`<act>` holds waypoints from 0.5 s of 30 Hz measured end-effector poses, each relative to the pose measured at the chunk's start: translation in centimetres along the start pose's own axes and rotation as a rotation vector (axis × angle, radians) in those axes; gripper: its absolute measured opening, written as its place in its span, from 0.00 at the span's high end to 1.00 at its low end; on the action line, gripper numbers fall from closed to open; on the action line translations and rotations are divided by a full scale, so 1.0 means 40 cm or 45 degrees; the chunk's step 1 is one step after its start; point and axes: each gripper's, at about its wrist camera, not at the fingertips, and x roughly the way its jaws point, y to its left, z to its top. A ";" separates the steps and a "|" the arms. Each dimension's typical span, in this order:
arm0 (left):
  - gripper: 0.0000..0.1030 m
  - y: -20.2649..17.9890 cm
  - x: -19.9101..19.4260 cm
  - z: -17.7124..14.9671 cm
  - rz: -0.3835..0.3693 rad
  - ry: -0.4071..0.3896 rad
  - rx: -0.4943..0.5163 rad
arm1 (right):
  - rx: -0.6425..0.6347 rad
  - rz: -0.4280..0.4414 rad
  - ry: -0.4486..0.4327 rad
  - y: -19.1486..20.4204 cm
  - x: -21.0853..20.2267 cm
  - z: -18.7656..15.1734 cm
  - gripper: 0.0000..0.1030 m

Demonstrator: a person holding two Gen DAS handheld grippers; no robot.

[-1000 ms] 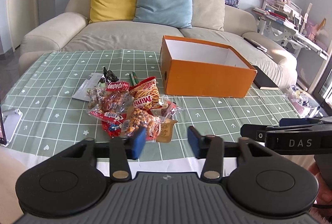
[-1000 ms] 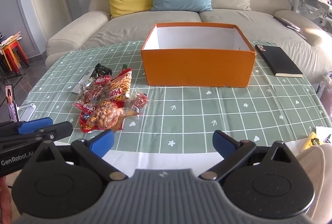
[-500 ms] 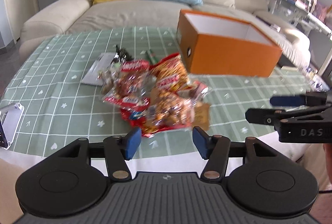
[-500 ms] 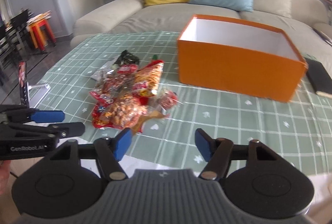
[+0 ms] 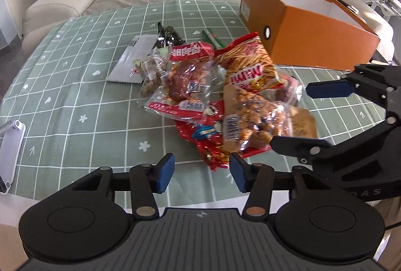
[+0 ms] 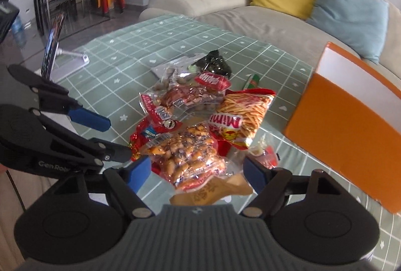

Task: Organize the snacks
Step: 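Grasp the clear peanut pack with the right tool while the left tool reaches the red spicy bag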

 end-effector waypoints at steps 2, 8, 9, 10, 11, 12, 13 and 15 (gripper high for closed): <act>0.42 0.013 0.006 0.003 -0.013 0.010 -0.018 | -0.031 0.010 0.027 0.000 0.027 0.007 0.24; 0.48 0.035 0.029 0.013 -0.011 0.034 -0.056 | -0.053 0.075 0.067 -0.016 0.086 0.024 0.18; 0.48 0.040 0.030 0.014 -0.015 0.034 -0.068 | -0.043 0.093 0.075 -0.021 0.094 0.024 0.18; 0.47 0.047 0.031 0.014 -0.024 0.034 -0.083 | -0.039 0.104 0.086 -0.023 0.103 0.025 0.18; 0.47 0.055 0.031 0.016 -0.037 0.037 -0.102 | -0.042 0.110 0.094 -0.024 0.110 0.025 0.18; 0.46 0.061 0.032 0.018 -0.050 0.040 -0.123 | -0.048 0.118 0.098 -0.023 0.116 0.023 0.18; 0.46 0.067 0.032 0.019 -0.063 0.042 -0.145 | -0.053 0.125 0.100 -0.021 0.120 0.021 0.18; 0.46 0.073 0.036 0.023 -0.087 0.051 -0.172 | -0.056 0.133 0.098 -0.017 0.129 0.020 0.18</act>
